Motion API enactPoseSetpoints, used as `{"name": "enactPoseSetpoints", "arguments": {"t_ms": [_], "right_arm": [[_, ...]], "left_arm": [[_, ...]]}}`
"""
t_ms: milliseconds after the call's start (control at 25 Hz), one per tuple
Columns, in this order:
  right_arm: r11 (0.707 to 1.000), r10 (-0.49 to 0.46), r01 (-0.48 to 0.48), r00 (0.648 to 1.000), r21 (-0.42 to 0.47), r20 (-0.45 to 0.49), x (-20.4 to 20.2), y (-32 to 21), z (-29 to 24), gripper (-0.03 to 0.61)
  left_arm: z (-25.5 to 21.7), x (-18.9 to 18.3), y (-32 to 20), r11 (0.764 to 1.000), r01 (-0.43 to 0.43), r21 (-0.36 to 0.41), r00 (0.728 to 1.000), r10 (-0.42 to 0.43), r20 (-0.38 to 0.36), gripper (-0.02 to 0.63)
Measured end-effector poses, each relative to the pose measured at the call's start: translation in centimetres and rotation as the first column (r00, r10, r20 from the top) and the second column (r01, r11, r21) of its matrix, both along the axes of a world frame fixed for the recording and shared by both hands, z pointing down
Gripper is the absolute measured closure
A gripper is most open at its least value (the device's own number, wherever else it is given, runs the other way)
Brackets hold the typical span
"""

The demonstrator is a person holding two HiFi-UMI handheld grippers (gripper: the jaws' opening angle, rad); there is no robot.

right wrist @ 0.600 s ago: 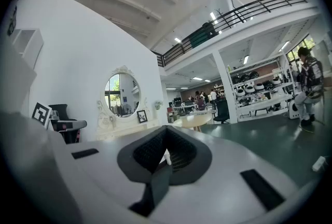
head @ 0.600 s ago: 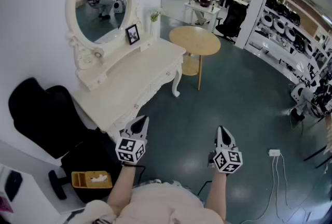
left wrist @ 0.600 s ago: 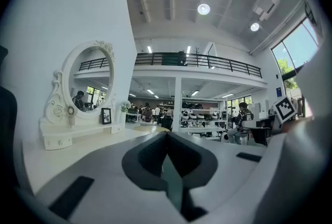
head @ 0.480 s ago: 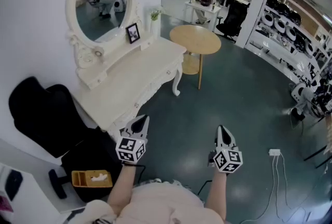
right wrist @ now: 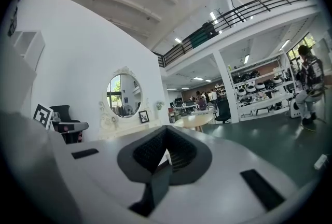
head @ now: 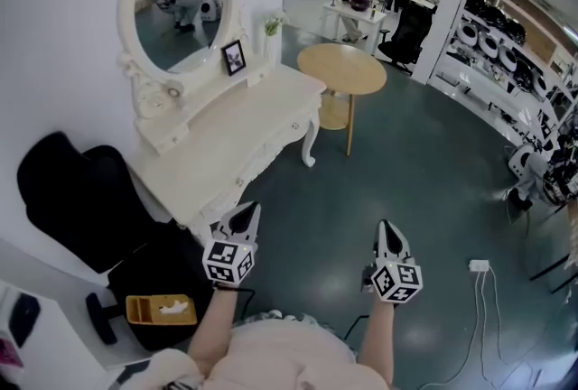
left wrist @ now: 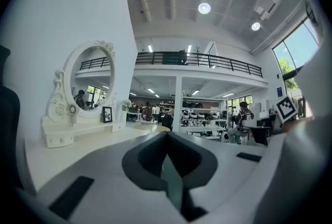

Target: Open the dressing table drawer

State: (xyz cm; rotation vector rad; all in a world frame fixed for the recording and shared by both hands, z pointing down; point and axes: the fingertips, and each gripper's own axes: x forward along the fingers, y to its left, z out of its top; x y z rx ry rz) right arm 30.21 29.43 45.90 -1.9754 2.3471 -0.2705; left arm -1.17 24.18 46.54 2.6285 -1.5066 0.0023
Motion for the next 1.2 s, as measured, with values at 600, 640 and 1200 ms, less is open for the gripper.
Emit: {"name": "enactPoseSetpoints", "arguments": {"t_ms": [600,640,1200], "right_arm": [[0.999,-0.046,0.046,0.999,-0.004,0.021,-1.4,0.6,0.9,0.565],[0.999,-0.048,0.049,0.999,-0.002,0.022,-1.5,0.6,0.9,0.565],[0.994,-0.104,0.102,0.994,0.046,0.046,-4.1,0.3,0.4,0.182]], "left_arm": [[0.8,-0.3,0.7,1.000,0.001,-0.022,1.000,-0.001,0.002,0.586],[0.9,-0.3,0.8,1.000,0.000,-0.023,1.000,0.000,0.002,0.586],[1.6,-1.2,0.7,0.999,-0.006,-0.042,1.000,0.005,-0.003,0.586]]}}
